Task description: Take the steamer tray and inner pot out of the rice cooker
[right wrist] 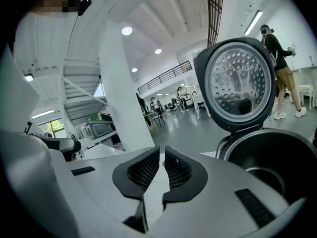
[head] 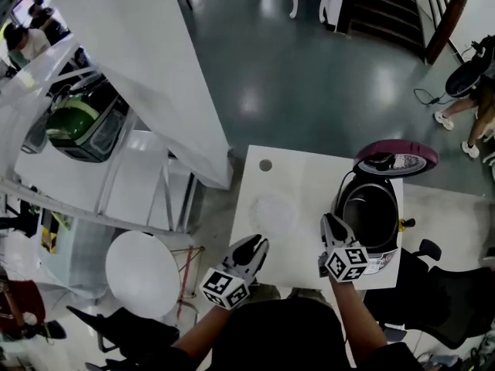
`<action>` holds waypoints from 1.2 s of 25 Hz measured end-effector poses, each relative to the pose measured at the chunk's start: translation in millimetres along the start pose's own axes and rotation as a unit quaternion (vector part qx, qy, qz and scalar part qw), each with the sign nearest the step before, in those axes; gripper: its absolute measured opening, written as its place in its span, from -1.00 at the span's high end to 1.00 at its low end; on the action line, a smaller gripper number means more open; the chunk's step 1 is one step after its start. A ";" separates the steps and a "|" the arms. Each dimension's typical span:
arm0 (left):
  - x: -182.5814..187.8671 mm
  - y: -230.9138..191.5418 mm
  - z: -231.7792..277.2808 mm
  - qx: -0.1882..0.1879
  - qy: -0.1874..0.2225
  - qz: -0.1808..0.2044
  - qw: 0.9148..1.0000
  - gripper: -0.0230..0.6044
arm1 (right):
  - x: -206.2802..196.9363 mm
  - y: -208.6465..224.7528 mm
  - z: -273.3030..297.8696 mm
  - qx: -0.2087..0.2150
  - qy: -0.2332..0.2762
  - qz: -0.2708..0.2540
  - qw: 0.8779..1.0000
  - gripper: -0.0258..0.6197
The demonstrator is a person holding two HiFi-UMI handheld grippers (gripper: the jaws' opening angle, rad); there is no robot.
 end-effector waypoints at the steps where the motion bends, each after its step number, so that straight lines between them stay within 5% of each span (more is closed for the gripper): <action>1: 1.8 8.0 8.0 -0.004 0.001 0.004 1.000 0.70 | 3.2 6.4 -11.4 -0.001 0.001 0.003 1.000 0.84; 14: 10.9 106.9 125.8 -0.064 -0.024 0.043 0.997 0.84 | 22.2 130.9 -146.8 -0.059 0.042 0.034 0.997 0.85; 24: 5.1 155.3 204.0 -0.052 -0.047 0.045 0.997 0.84 | 26.2 213.8 -185.4 -0.069 0.043 0.046 0.996 0.85; 30: -3.3 166.3 233.9 -0.014 -0.058 0.048 0.997 0.84 | 26.4 238.9 -183.8 -0.071 0.014 -0.006 0.997 0.85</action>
Point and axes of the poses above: the fingertips, and each gripper's own axes: z forward along the fingers, y to its right, x out of its top, the point moved 10 cm from there along -z, backward along the fingers, and after that the axes turned 14 degrees about -y, right-handed, at the moved point
